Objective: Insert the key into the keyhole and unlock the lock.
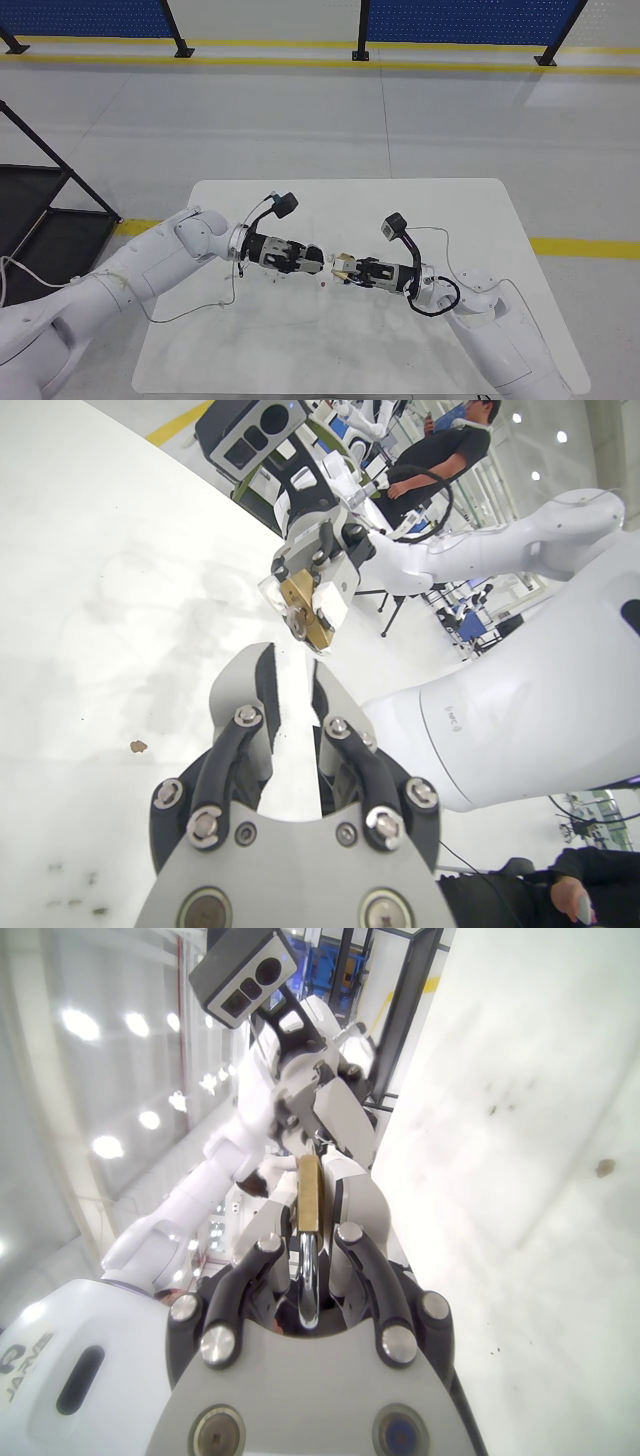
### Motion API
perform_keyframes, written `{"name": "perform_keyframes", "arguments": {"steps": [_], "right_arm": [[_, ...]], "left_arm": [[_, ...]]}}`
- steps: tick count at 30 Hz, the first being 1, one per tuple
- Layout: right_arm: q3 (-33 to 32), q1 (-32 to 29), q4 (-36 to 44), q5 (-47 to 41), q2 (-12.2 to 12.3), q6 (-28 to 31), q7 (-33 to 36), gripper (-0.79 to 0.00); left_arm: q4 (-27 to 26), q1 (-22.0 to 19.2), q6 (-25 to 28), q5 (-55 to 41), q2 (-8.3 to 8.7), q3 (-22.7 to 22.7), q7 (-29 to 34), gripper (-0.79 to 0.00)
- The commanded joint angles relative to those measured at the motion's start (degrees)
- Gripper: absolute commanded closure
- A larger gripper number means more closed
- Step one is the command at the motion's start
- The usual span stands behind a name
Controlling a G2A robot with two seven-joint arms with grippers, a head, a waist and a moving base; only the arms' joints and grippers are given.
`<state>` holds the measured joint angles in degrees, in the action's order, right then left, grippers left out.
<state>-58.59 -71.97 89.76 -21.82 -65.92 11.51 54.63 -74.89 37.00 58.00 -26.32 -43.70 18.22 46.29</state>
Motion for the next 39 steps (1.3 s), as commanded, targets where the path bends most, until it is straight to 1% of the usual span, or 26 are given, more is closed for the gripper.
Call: {"name": "perform_keyframes", "arguments": {"steps": [1, 2, 3, 4, 5, 6, 11, 12, 14, 15, 17, 19, 20, 22, 25, 26, 32, 39], "right_arm": [[0.0, 0.0, 0.0, 0.0, 0.0, 0.0, 0.0, 0.000], [0.0, 0.0, 0.0, 0.0, 0.0, 0.0, 0.0, 0.000], [0.0, 0.0, 0.0, 0.0, 0.0, 0.0, 0.0, 0.000], [0.0, 0.0, 0.0, 0.0, 0.0, 0.0, 0.0, 0.000], [0.0, 0.0, 0.0, 0.0, 0.0, 0.0, 0.0, 0.000], [0.0, 0.0, 0.0, 0.0, 0.0, 0.0, 0.0, 0.000], [0.0, 0.0, 0.0, 0.0, 0.0, 0.0, 0.0, 0.000], [0.0, 0.0, 0.0, 0.0, 0.0, 0.0, 0.0, 0.000], [0.0, 0.0, 0.0, 0.0, 0.0, 0.0, 0.0, 0.000], [0.0, 0.0, 0.0, 0.0, 0.0, 0.0, 0.0, 0.000], [0.0, 0.0, 0.0, 0.0, 0.0, 0.0, 0.0, 0.000], [0.0, 0.0, 0.0, 0.0, 0.0, 0.0, 0.0, 0.000], [0.0, 0.0, 0.0, 0.0, 0.0, 0.0, 0.0, 0.000], [0.0, 0.0, 0.0, 0.0, 0.0, 0.0, 0.0, 0.000], [0.0, 0.0, 0.0, 0.0, 0.0, 0.0, 0.0, 0.000], [0.0, 0.0, 0.0, 0.0, 0.0, 0.0, 0.0, 0.000], [0.0, 0.0, 0.0, 0.0, 0.0, 0.0, 0.0, 0.000], [0.0, 0.0, 0.0, 0.0, 0.0, 0.0, 0.0, 0.000]], "left_arm": [[-0.3, 0.4, 0.0, 0.7, 0.12, 0.9, 0.0, -0.372], [-0.5, 0.5, 0.0, 1.2, 0.15, 1.4, 0.0, -0.529], [-0.6, 0.8, 0.0, 1.4, 0.16, 1.8, 0.0, -0.610], [-0.7, 1.0, 0.0, 1.3, 0.15, 2.2, 0.0, -0.711], [-0.8, 1.1, 0.0, 1.4, 0.14, 2.5, 0.0, -0.767], [-0.9, 1.3, 0.0, 1.4, 0.12, 2.9, 0.0, -0.785], [-1.4, 1.5, 0.0, 1.6, -0.15, 4.0, 0.0, -0.785], [-1.5, 1.3, 0.0, 1.8, -0.21, 4.1, 0.0, -0.770], [-1.6, 1.1, 0.0, 1.9, -0.34, 4.2, 0.0, -0.714], [-1.7, 1.0, 0.0, 1.9, -0.41, 4.2, 0.0, -0.665], [-1.8, 0.6, 0.0, 2.2, -0.54, 4.1, 0.0, -0.613], [-1.9, 0.2, 0.0, 2.3, -0.68, 3.8, 0.0, -0.523], [-1.9, 0.0, 0.0, 2.4, -0.75, 3.6, 0.0, -0.409], [-1.9, -0.5, 0.0, 2.4, -0.90, 3.2, 0.0, -0.345], [-1.7, -1.1, 0.0, 2.4, -1.13, 2.5, 0.0, -0.302], [-1.5, -1.3, 0.0, 2.3, -1.21, 2.3, 0.0, -0.299], [-0.7, -2.3, 0.0, 1.6, -1.61, 1.2, 0.0, -0.185], [-0.4, -3.1, 0.0, 1.4, -1.89, 0.3, 0.0, -0.157]]}}
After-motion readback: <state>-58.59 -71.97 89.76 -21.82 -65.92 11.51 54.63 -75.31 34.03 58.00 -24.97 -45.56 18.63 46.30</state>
